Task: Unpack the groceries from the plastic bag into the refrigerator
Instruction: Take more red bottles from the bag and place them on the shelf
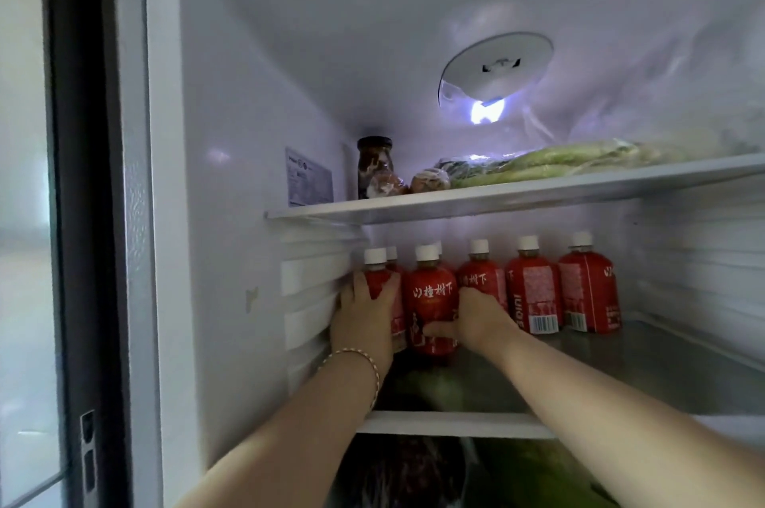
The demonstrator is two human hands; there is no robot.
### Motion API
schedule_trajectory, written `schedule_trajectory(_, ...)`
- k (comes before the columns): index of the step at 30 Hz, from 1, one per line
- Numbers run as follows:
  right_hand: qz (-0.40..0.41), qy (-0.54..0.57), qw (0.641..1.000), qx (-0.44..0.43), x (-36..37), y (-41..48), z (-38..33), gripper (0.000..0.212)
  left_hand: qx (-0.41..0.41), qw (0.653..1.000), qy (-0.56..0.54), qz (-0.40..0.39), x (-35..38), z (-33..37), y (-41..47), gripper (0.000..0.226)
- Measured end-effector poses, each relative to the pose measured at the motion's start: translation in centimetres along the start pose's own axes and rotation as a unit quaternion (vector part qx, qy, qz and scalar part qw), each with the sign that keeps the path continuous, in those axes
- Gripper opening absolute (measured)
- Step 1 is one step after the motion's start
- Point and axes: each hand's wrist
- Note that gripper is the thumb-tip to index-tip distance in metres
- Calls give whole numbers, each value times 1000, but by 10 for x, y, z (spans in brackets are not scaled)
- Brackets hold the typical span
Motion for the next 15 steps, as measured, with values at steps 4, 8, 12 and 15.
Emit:
schedule_trajectory(4,3,-18,1000,3,-2,-3,-2,57,9,1000,8,15,3,2,-2,83)
schedule_trajectory(8,-27,-74,997,3,-8,-17,-10,49,-6,999,33,-9,-1,5,-4,80)
schedule_trajectory(12,-55,-118,991,-35,-19,-52,-14,43,-13,998,23,-54,-8,6,-11,79)
schedule_trajectory(15,-71,-133,986,-77,-36,-93,-18,43,-32,995,20,-94,-27,17,-33,71)
Point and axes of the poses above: each hand's wrist, its own y-axis towards the middle knuckle, its own x-axis out of the palm, z = x × y, and after that the axes turned 14 degrees about -y, right-handed
